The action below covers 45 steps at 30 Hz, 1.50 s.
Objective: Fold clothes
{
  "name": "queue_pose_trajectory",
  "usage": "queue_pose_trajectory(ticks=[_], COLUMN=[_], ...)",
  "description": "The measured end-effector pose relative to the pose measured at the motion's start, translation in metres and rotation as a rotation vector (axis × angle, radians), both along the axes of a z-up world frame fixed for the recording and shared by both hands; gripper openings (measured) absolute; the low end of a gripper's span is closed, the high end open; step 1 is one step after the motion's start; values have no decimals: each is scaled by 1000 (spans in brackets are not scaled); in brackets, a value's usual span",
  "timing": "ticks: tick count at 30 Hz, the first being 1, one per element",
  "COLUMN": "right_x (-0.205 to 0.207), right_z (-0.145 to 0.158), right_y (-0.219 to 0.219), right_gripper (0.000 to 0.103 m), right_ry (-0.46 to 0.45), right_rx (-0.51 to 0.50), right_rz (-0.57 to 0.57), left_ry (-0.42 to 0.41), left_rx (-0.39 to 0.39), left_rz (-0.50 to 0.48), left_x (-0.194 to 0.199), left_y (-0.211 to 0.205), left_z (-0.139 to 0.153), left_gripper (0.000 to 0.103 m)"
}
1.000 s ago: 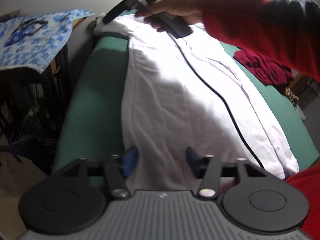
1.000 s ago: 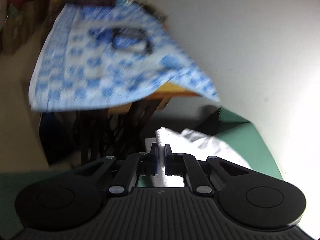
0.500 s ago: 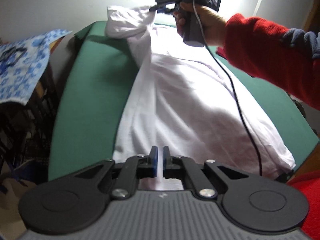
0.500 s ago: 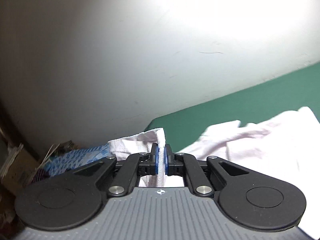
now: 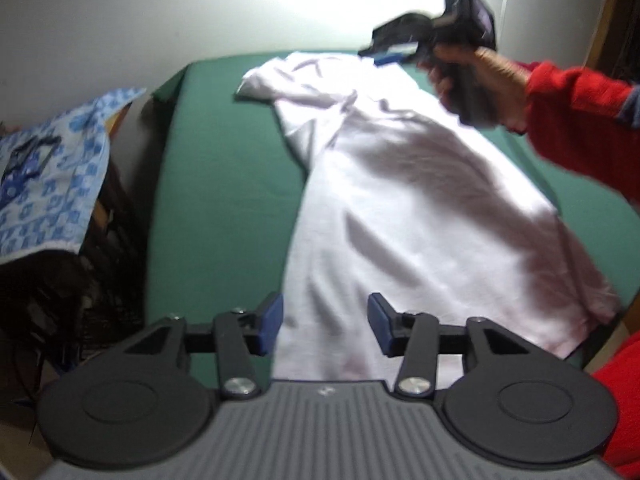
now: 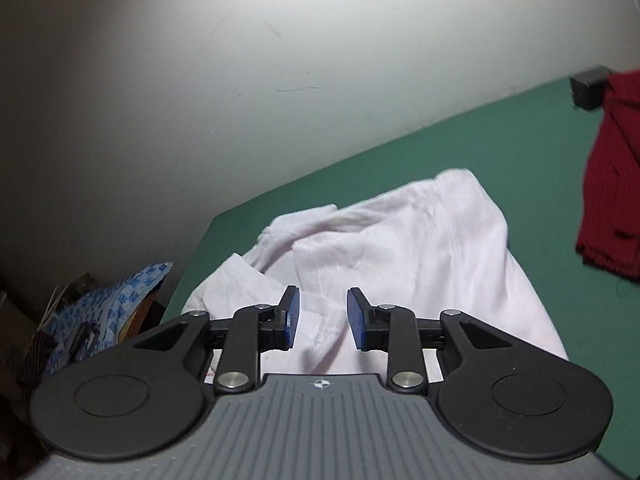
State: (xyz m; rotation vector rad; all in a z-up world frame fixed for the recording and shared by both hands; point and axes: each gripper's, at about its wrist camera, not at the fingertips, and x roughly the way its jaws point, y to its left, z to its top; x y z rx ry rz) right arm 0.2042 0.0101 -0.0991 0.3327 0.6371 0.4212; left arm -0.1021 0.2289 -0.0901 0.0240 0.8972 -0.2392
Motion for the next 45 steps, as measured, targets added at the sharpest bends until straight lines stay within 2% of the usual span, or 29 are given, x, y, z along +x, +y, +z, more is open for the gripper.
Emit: queue_pose_trajectory(ticks=[1, 2, 5, 8, 10, 11, 13, 14, 15, 16, 19, 22, 25, 26, 27, 29, 31, 32, 34, 35, 36, 38, 42, 43, 44, 45], right_x=[8, 17, 36, 60, 65, 64, 64, 64, 63, 63, 63, 59, 60, 64, 70, 77, 69, 63, 49, 43, 37, 29, 22, 21, 18, 15], right_z=[3, 5, 5, -7, -9, -9, -9, -9, -9, -9, -9, 5, 11, 9, 3, -10, -14, -11, -5, -3, -4, -10, -27, -31, -35, -34], right_y=[11, 24, 66, 99, 106, 106, 107, 107, 108, 108, 109, 86, 71, 67, 64, 62, 56, 48, 22, 11, 5, 1, 21, 23, 24, 25], right_gripper=[40, 42, 43, 43, 44, 45, 47, 45, 24, 4, 2, 2, 3, 3, 8, 10, 13, 16, 37, 41, 42, 43, 42, 33, 23, 8], right_ry=[-11, -17, -77, -76, -83, -88, -98, -103, -108, -113, -128, -177, -247, -237, -193, -120, -131, -126, -80, -52, -22, 22, 48, 56, 54, 38], right_rx=[-42, -86, -249, -316, -315, -305, -284, -274, -263, -253, -222, -149, -234, -262, -276, -343, -415, -390, -227, -156, -128, -126, -260, -261, -261, -269], right_rz=[71, 145, 282, 313, 309, 301, 285, 277, 269, 261, 237, 112, 3, -1, 35, 62, -21, -64, -59, -40, -16, 29, 102, 124, 137, 134], left_ry=[31, 62, 90, 91, 90, 97, 113, 116, 119, 120, 111, 115, 131, 135, 136, 136, 115, 99, 60, 40, 21, -11, -43, -46, -49, -52], left_rx=[1, 2, -43, -42, -26, -30, -33, -27, -18, -8, -2, -3, -5, -4, 2, 21, 35, 41, 51, 56, 61, 66, 106, 123, 139, 177], left_rz=[3, 5, -2, 9, 25, 37, 62, 72, 83, 95, 118, 118, 98, 88, 78, 55, 45, 43, 52, 56, 61, 65, 58, 49, 40, 34], left_x=[5, 9, 8, 5, 3, 4, 5, 5, 4, 4, 2, 2, 3, 4, 4, 4, 5, 5, 9, 12, 14, 24, 66, 78, 91, 102], left_y=[2, 5, 1, -12, -20, -22, -24, -25, -27, -27, -28, -31, -35, -36, -38, -39, -37, -35, -29, -26, -23, -19, -34, -42, -50, -59], left_z=[-6, -12, -17, -20, -22, -22, -22, -21, -21, -20, -16, -16, -19, -20, -20, -19, -13, -8, 2, 8, 13, 21, 19, 15, 10, 3], left_gripper=[48, 47, 48, 47, 46, 35, 28, 24, 17, 15, 15, 15, 15, 15, 16, 16, 17, 17, 24, 28, 29, 30, 37, 41, 51, 54])
